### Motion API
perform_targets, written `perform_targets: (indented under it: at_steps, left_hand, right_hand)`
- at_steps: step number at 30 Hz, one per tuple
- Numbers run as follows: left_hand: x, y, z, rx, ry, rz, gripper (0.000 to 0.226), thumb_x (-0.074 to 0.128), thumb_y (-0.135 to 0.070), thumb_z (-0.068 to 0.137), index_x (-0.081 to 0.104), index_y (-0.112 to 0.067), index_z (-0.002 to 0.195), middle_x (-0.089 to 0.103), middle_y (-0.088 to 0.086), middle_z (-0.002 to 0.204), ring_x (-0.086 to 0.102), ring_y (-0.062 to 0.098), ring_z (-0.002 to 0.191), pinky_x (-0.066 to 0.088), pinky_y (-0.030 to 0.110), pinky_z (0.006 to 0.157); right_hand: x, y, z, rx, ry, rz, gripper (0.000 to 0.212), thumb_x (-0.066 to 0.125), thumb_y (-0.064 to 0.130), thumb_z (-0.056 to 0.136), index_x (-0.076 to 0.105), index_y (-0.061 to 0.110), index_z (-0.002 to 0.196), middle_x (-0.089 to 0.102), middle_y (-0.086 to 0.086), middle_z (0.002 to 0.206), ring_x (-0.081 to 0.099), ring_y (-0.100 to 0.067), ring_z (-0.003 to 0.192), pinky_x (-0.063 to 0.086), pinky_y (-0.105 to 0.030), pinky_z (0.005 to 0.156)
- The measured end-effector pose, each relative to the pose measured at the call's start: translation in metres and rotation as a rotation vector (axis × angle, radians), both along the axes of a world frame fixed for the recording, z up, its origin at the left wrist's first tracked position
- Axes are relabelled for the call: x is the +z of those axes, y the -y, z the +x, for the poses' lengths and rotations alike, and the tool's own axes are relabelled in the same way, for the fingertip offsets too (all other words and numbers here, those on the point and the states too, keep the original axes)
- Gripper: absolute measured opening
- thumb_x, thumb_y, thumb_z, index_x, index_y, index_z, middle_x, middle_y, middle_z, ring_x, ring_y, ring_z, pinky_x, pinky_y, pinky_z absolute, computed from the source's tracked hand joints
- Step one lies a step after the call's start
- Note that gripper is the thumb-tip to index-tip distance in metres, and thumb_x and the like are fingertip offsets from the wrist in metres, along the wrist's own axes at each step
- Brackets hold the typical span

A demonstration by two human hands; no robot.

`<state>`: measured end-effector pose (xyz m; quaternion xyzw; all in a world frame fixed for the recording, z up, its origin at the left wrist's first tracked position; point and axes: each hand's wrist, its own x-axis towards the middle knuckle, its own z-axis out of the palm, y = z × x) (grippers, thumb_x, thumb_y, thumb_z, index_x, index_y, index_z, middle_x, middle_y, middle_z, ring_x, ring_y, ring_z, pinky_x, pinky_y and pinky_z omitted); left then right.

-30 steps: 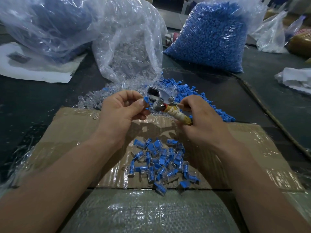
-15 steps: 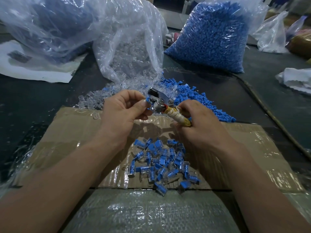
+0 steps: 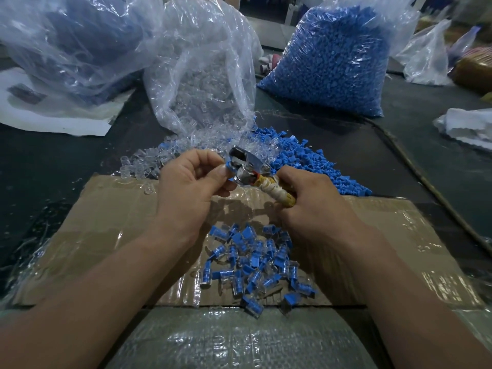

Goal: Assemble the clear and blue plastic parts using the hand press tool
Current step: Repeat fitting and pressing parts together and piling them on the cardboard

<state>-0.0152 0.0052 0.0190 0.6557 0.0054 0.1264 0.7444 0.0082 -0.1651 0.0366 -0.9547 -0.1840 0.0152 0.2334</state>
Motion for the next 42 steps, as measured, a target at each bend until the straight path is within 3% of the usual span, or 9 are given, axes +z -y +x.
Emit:
perform_targets:
  at_steps: [5, 14, 18, 21, 26, 31, 36, 38, 42]
  left_hand:
    - [0.001, 0.0, 0.0, 0.006, -0.011, 0.013, 0.019, 0.054, 0.006, 0.083, 0.057, -0.011, 0.076, 0.063, 0.0, 0.064, 0.062, 0.006, 0.056, 0.051, 0.015, 0.054]
    - [0.003, -0.001, -0.001, 0.01, 0.021, 0.059, 0.018, 0.055, 0.007, 0.083, 0.057, -0.01, 0.078, 0.062, 0.005, 0.07, 0.062, 0.005, 0.056, 0.05, 0.015, 0.056]
    - [0.001, -0.004, 0.001, 0.041, 0.01, 0.06, 0.017, 0.055, 0.004, 0.084, 0.059, -0.012, 0.079, 0.063, 0.001, 0.069, 0.062, 0.005, 0.057, 0.05, 0.014, 0.056]
    - [0.002, -0.007, 0.002, 0.055, 0.004, 0.001, 0.017, 0.058, 0.002, 0.083, 0.06, -0.014, 0.078, 0.066, -0.003, 0.064, 0.064, 0.007, 0.058, 0.051, 0.014, 0.056]
    - [0.005, -0.007, -0.002, -0.115, -0.01, 0.007, 0.018, 0.06, -0.002, 0.078, 0.068, -0.018, 0.075, 0.067, -0.002, 0.064, 0.061, 0.007, 0.055, 0.047, 0.014, 0.049]
    - [0.01, -0.003, -0.01, -0.324, -0.054, 0.139, 0.014, 0.065, -0.017, 0.061, 0.066, -0.014, 0.075, 0.067, -0.001, 0.062, 0.057, 0.005, 0.049, 0.048, 0.014, 0.048]
    - [0.016, 0.002, -0.018, -0.491, -0.008, 0.428, 0.012, 0.072, -0.009, 0.069, 0.07, -0.02, 0.069, 0.068, -0.005, 0.066, 0.057, 0.002, 0.055, 0.045, 0.008, 0.051]
    - [0.017, 0.003, -0.02, -0.534, 0.017, 0.461, 0.007, 0.073, -0.017, 0.068, 0.071, -0.023, 0.068, 0.067, -0.007, 0.064, 0.055, 0.002, 0.054, 0.042, 0.008, 0.049]
    - [0.012, -0.001, -0.013, -0.411, 0.002, 0.407, 0.005, 0.068, -0.03, 0.066, 0.068, -0.027, 0.07, 0.064, -0.007, 0.06, 0.052, 0.002, 0.051, 0.041, 0.01, 0.048]
  right_hand:
    - [0.0, 0.0, -0.001, 0.002, 0.031, -0.019, 0.03, 0.067, 0.019, 0.075, 0.04, 0.03, 0.07, 0.047, 0.013, 0.072, 0.045, -0.004, 0.069, 0.034, -0.023, 0.057]
    - [-0.006, 0.002, 0.001, 0.014, 0.109, -0.052, 0.026, 0.066, 0.023, 0.077, 0.044, 0.03, 0.086, 0.042, 0.018, 0.074, 0.04, -0.002, 0.07, 0.029, -0.016, 0.06]
    - [-0.008, 0.006, 0.005, -0.006, 0.156, -0.047, 0.024, 0.063, 0.024, 0.081, 0.056, 0.022, 0.104, 0.055, 0.007, 0.091, 0.05, -0.013, 0.086, 0.044, -0.03, 0.075]
    - [-0.007, 0.012, 0.007, -0.029, 0.164, -0.093, 0.031, 0.064, 0.023, 0.081, 0.058, 0.02, 0.111, 0.059, 0.002, 0.099, 0.053, -0.015, 0.089, 0.046, -0.033, 0.079]
    - [-0.004, 0.016, 0.007, -0.023, 0.072, -0.146, 0.026, 0.073, 0.034, 0.074, 0.061, 0.029, 0.097, 0.055, 0.015, 0.082, 0.049, -0.002, 0.076, 0.039, -0.024, 0.063]
    - [-0.005, 0.019, 0.011, -0.048, 0.01, -0.161, 0.036, 0.074, 0.044, 0.067, 0.062, 0.029, 0.097, 0.059, 0.013, 0.087, 0.051, -0.006, 0.08, 0.042, -0.028, 0.068]
    - [-0.008, 0.022, 0.015, -0.055, -0.004, -0.209, 0.052, 0.074, 0.049, 0.066, 0.059, 0.027, 0.111, 0.057, 0.01, 0.097, 0.046, -0.006, 0.085, 0.037, -0.027, 0.072]
    - [-0.008, 0.023, 0.015, -0.05, -0.018, -0.214, 0.059, 0.074, 0.051, 0.065, 0.057, 0.026, 0.116, 0.057, 0.008, 0.104, 0.044, -0.007, 0.088, 0.036, -0.028, 0.074]
    - [-0.007, 0.026, 0.014, -0.03, -0.085, -0.216, 0.067, 0.074, 0.053, 0.061, 0.053, 0.027, 0.12, 0.05, 0.011, 0.101, 0.042, -0.006, 0.09, 0.032, -0.026, 0.072]
